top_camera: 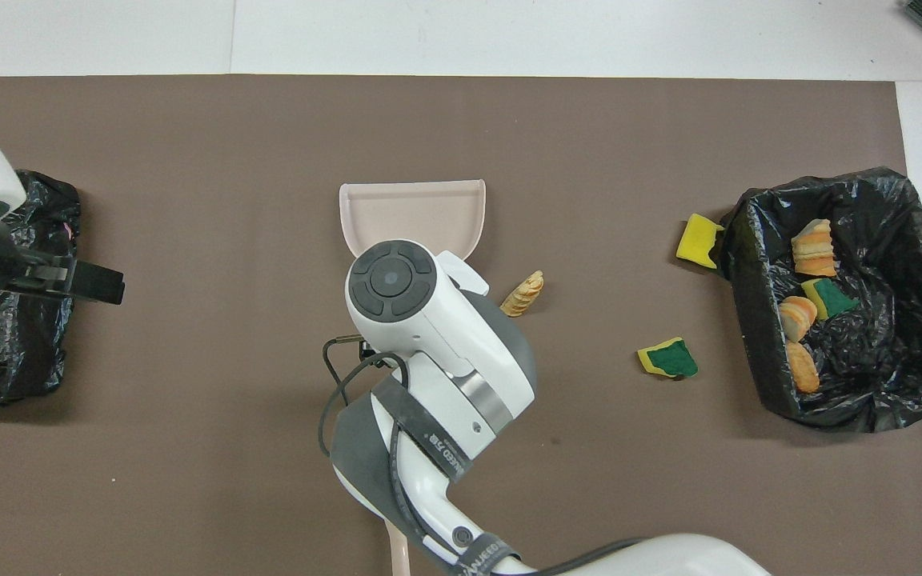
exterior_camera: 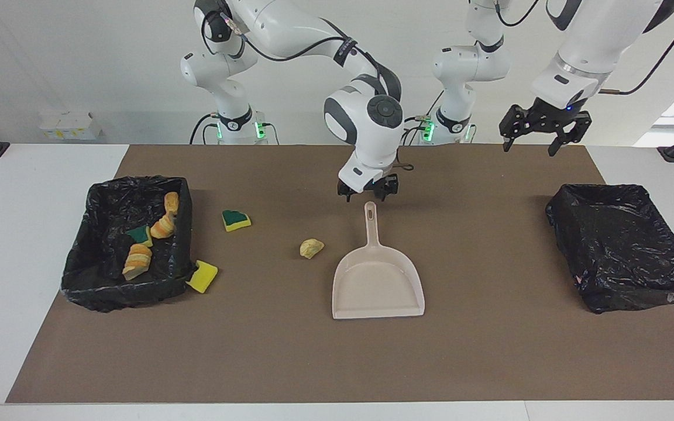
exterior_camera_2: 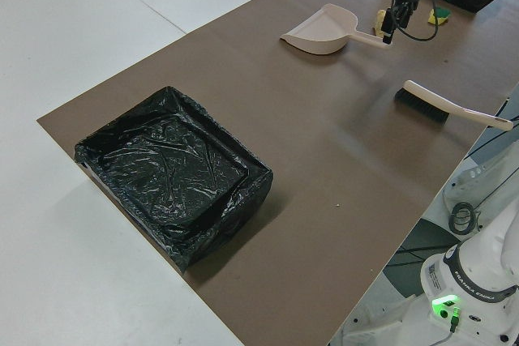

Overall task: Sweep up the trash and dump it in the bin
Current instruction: 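Lower the dustpan onto the table center with the right gripper, then reach the left gripper toward the dustpan handle while the right gripper withdraws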

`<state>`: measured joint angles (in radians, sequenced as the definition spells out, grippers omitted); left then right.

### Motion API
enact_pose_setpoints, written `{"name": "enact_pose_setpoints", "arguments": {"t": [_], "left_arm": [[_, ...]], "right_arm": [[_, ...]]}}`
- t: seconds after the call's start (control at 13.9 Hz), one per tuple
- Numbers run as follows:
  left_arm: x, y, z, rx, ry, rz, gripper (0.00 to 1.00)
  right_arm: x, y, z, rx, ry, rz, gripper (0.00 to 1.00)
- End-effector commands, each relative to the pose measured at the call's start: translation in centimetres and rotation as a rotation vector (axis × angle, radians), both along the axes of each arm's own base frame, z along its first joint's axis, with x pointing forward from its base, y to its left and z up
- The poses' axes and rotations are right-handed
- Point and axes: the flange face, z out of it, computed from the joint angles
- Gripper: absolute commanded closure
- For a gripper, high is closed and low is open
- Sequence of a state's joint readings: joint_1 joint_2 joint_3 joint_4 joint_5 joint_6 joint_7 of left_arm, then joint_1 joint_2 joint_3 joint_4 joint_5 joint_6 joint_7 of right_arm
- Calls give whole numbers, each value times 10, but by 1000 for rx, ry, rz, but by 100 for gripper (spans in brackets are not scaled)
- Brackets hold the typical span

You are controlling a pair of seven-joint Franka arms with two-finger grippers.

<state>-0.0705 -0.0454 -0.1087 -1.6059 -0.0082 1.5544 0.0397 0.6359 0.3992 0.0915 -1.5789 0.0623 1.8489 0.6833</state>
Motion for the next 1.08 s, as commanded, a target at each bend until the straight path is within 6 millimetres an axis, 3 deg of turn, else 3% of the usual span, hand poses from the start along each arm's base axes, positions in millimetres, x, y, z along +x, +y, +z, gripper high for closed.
{"name": "enact_pose_setpoints", "arguments": {"t": [0.0, 0.07, 0.36, 0.65, 0.72, 0.86, 1.01], "left_arm": [[9, -34, -30, -10, 10, -7, 0], [10, -50, -40, -18, -12, -12, 0], [16, -99, -81, -31, -35, -24, 0], [14, -160, -118, -39, -32, -91, 0], [15, -169, -125, -43, -37, -100, 0], [6, -204, -155, -41, -18, -112, 0], [-2, -227, -180, -58, -43, -86, 0]], "right_arm": [[-51, -38, 23, 33, -7, -42, 0], [-70, -49, 24, 42, -29, -43, 0], [-142, -40, 16, 121, -4, -34, 0], [-182, -20, 20, 139, 19, -16, 0], [-189, -14, 14, 126, 29, -19, 0], [-210, 2, -3, 99, 51, 2, 0], [-217, 13, -14, 100, 45, -5, 0]]}}
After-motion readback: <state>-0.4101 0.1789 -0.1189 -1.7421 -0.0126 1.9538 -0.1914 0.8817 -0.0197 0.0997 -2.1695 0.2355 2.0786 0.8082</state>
